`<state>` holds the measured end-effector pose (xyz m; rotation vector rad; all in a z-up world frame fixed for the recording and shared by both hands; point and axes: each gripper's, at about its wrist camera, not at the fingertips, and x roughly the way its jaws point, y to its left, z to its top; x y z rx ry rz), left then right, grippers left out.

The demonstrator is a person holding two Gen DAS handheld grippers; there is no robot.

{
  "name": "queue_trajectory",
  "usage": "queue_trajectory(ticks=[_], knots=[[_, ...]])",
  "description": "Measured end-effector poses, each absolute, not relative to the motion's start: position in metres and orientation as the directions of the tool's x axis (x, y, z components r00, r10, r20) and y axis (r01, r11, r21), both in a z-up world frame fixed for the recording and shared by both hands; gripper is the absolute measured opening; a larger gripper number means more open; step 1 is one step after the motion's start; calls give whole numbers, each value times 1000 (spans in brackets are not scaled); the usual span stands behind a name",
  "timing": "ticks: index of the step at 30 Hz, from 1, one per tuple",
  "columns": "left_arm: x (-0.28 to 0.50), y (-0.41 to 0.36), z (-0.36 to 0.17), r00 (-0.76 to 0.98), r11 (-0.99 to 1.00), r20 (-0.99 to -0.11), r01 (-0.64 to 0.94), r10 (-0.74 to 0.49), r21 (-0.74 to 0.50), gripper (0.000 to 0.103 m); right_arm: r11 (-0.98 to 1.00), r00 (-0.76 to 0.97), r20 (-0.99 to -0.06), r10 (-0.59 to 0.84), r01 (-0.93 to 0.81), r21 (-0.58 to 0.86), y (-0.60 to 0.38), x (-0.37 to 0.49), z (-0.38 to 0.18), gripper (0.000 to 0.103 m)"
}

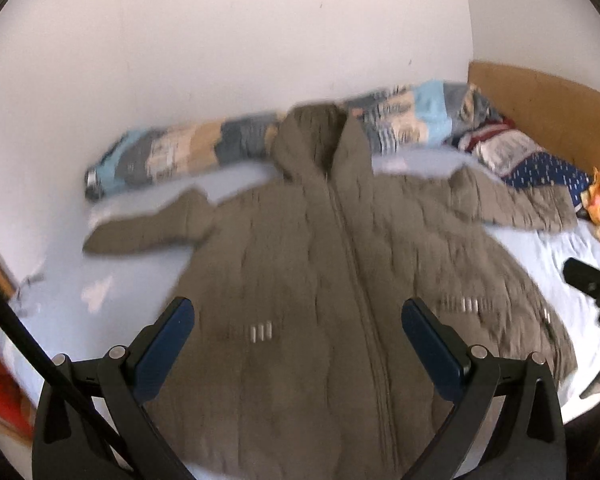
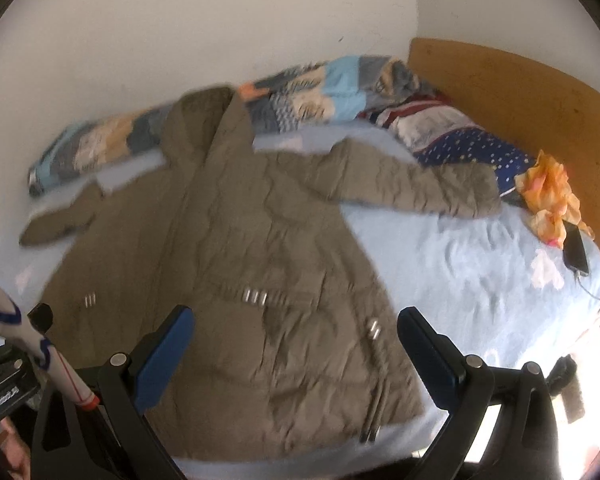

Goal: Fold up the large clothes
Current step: 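Reach the right tool to the sleeve cuff and close on it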

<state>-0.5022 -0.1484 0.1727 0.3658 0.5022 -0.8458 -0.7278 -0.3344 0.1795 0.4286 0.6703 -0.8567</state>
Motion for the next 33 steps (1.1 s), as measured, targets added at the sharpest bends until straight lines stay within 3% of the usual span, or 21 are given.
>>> queue_trajectory(ticks=[5,9,12,15,17,21,31,32,33], knots=[[-466,-209,180,584,595,-501,788,-639,158,103,514,514,-687,-513,825,234,-411,-742,196,103],[-420,-257,154,583,595,-522,786,-623,168,103,406,533,-697,-480,839,362,-495,-763,183,103],[-386,-282,135,552,613,-623,777,-554,144,103,251,503,-695,-515,863,439,-569,-796,157,103],[-366,-286,132,535,635,-640,767,-551,95,103,83,504,-681,-531,831,550,-635,-838,125,102],[-358,-284,128,527,640,-654,764,-542,85,103,17,477,-682,-555,825,564,-667,-859,110,100],[-345,-281,121,515,656,-678,752,-524,65,103,-101,438,-681,-587,795,599,-712,-894,79,83],[-342,-289,112,505,654,-692,754,-516,62,103,-154,425,-732,-533,802,577,-778,-898,17,80],[-342,-289,111,504,652,-693,755,-515,64,103,-148,426,-729,-536,803,578,-780,-895,14,72],[-342,-290,111,505,653,-693,755,-514,65,103,-136,432,-721,-543,801,583,-783,-896,11,46]])
